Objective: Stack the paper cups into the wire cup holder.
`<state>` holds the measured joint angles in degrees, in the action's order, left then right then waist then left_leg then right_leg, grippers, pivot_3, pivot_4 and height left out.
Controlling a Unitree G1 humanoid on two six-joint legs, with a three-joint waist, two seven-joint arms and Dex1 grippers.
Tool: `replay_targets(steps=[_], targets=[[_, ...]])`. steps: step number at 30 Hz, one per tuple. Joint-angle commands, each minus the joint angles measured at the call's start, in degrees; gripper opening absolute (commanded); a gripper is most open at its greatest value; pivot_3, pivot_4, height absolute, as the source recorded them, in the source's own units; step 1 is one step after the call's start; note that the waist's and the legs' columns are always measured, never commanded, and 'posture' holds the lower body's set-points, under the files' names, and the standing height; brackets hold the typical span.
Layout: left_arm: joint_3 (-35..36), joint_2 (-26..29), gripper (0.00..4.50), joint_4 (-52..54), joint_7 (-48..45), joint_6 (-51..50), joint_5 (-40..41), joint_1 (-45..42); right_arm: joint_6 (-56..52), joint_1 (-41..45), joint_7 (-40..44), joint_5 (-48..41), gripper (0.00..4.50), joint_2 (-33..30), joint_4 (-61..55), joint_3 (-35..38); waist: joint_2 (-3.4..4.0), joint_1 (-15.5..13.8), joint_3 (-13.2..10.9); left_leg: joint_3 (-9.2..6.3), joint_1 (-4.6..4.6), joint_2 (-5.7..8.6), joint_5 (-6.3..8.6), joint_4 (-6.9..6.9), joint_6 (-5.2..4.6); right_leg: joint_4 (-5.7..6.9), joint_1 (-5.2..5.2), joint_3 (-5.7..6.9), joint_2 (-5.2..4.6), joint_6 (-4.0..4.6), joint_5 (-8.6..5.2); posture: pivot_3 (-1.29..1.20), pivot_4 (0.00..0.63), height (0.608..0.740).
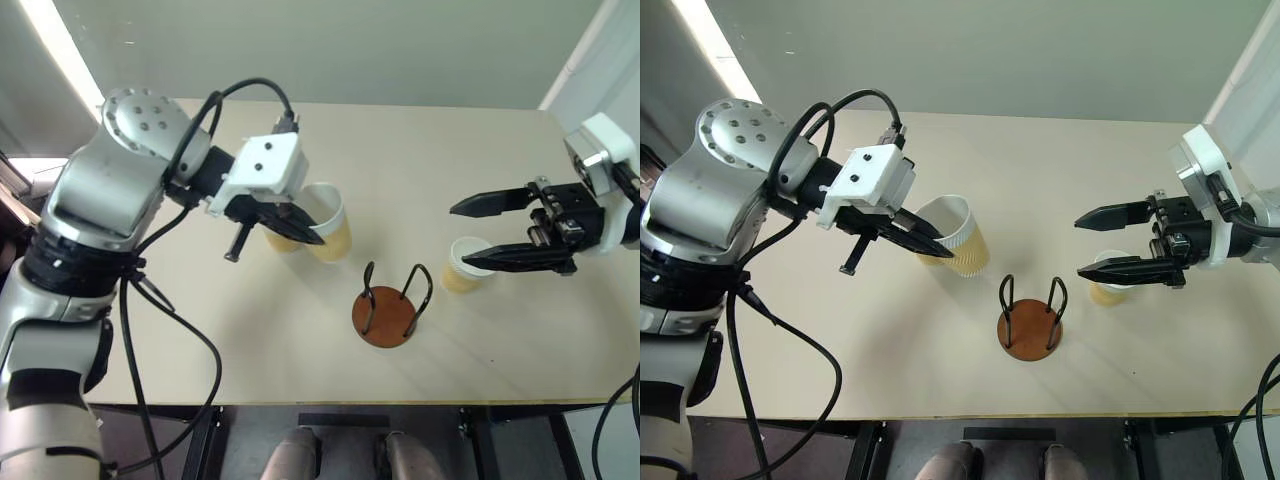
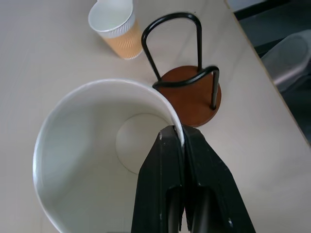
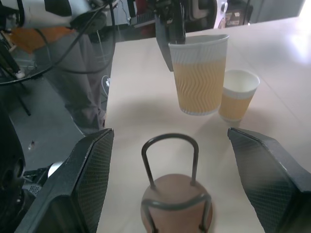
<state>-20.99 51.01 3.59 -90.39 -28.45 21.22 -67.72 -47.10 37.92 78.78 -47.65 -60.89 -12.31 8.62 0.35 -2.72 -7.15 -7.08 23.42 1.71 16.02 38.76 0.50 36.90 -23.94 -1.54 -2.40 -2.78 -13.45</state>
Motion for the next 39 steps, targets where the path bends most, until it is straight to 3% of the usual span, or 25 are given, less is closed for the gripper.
replay_targets(steps=[1, 14, 24, 39], targets=[[-2.9, -1.3, 0.05, -1.2, -2.1, 2.5, 2.1, -4.1, 1.4, -0.9, 0.6, -0.2, 3.9, -2.5, -0.8, 4.1, 0.0, -0.1, 0.0, 0.0, 0.0, 0.01, 0.0, 0.02, -0.01, -0.01, 0.01, -0.01, -0.01, -0.01, 0.01, 0.0, 0.15, 0.74], [-12.2, -11.5, 0.05, -14.3, -2.1, 12.5, 3.4, -14.6, -0.8, -8.1, -3.6, -3.7, 3.9, -4.8, -5.0, 12.1, -0.01, -0.5, 0.0, 0.05, 0.11, 0.01, 0.02, 0.25, -0.12, 0.01, 0.02, -0.04, -0.01, -0.15, 0.08, 0.0, 0.15, 0.74], [-15.2, -14.8, 0.05, -14.5, -2.1, 13.1, 5.2, -16.5, -2.6, -14.3, -4.7, -5.9, 3.9, -7.2, -7.6, 19.8, -0.01, -0.9, 0.0, 0.09, 0.23, 0.02, 0.09, 0.32, -0.23, -0.1, 0.01, -0.05, -0.01, -0.24, 0.13, 0.0, 0.15, 0.74], [-18.0, -14.4, 0.05, -14.5, -2.1, 14.8, 3.4, -14.2, -1.9, -12.5, -9.2, -8.0, 3.9, -5.7, -8.8, 16.9, 0.0, -0.8, 0.0, 0.11, 0.24, 0.02, 0.08, 0.41, -0.28, -0.09, 0.01, -0.06, 0.0, -0.34, 0.17, 0.0, 0.15, 0.74]])
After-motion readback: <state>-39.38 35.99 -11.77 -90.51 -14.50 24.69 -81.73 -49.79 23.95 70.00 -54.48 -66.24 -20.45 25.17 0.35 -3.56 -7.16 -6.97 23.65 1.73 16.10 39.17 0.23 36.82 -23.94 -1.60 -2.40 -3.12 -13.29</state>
